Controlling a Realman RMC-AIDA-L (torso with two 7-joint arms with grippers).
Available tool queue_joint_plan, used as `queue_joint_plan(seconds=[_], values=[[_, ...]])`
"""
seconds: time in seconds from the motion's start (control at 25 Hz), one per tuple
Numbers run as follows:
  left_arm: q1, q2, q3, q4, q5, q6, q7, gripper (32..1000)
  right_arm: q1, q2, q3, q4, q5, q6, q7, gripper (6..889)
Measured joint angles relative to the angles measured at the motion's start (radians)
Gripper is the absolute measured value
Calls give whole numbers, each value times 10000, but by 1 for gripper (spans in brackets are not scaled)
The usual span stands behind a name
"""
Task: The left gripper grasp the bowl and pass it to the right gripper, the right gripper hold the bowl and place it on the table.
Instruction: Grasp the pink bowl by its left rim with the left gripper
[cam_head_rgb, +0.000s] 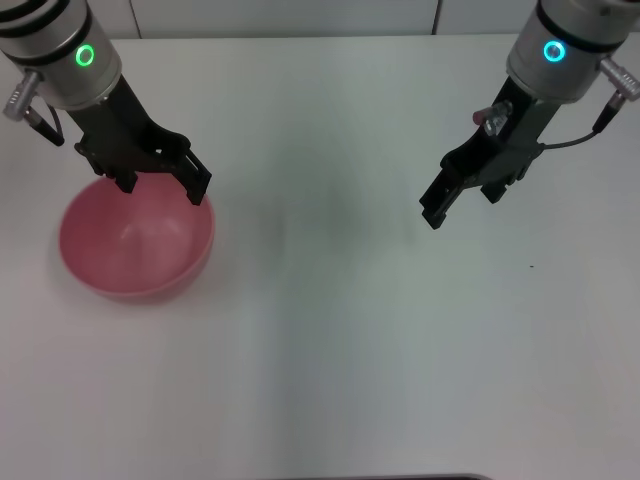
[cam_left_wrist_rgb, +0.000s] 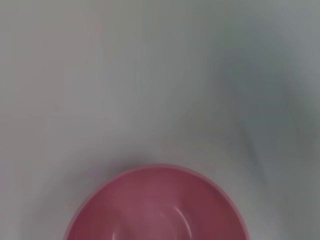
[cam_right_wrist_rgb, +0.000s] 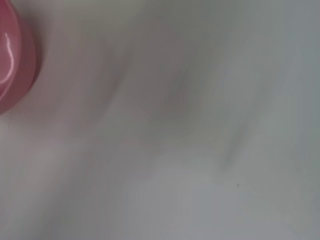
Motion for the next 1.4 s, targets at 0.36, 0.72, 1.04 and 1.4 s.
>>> queue_joint_plan(seconds=[0.36, 0.72, 1.04, 1.4], values=[[-7, -5, 0, -6, 2, 21, 74, 875, -49, -6, -91, 0, 0, -54, -106, 876], [279, 62, -60, 60, 116, 74, 299, 876, -83, -28, -92, 0, 1, -58, -275, 876], [518, 140, -380, 97, 781, 247, 351, 876, -122, -20, -92, -1, 0, -68, -398, 876], [972, 431, -907, -5, 1009, 818, 759, 876, -86, -7, -107, -1, -5, -38, -522, 876]])
